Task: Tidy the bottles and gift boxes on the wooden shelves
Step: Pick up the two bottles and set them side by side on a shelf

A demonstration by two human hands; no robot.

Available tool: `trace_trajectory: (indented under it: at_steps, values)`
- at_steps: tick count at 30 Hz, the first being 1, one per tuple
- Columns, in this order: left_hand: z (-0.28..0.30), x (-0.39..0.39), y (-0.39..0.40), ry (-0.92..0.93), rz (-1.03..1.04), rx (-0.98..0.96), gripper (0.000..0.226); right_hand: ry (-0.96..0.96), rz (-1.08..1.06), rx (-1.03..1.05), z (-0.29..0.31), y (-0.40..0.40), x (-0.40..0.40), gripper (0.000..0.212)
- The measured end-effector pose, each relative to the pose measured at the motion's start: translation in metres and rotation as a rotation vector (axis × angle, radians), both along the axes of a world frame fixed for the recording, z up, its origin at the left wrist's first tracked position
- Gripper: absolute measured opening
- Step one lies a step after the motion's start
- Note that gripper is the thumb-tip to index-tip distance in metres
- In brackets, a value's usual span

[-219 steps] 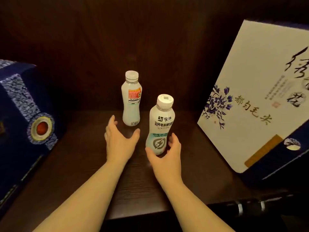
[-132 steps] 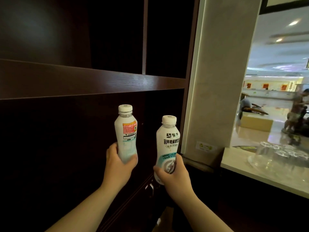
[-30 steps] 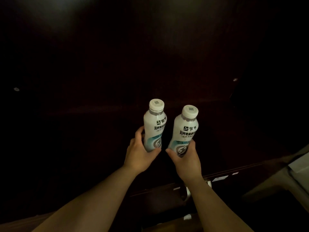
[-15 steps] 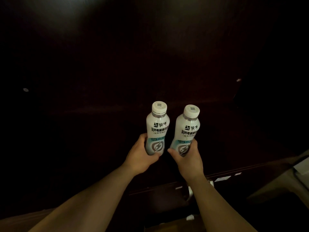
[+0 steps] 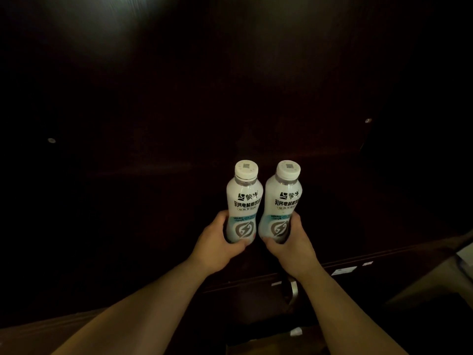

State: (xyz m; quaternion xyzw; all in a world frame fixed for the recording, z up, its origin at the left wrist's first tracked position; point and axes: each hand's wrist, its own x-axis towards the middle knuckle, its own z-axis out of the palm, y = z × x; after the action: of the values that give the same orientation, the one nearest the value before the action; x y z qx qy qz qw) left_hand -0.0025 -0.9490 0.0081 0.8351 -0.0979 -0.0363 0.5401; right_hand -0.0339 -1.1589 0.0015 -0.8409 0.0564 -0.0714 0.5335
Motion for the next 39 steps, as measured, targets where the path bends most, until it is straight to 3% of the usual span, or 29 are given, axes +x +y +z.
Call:
trace_trajectory:
  at_steps: [15,22,27,39]
  values:
    - [-0.005,-0.031,-0.009,-0.013,-0.047,-0.007,0.077,0.038,0.079,0.011,-0.001,-0.021,-0.032,0.078]
    - [-0.008,-0.031,-0.002,-0.022,-0.07,0.021,0.092,0.051,0.073,0.019,0.002,-0.024,-0.035,0.101]
    - [-0.01,-0.033,0.001,-0.027,-0.07,0.008,0.073,0.06,0.077,-0.042,-0.002,-0.025,-0.038,0.09]
    - [-0.013,-0.028,0.001,-0.015,-0.074,-0.02,0.07,0.068,0.064,-0.059,-0.001,-0.023,-0.039,0.084]
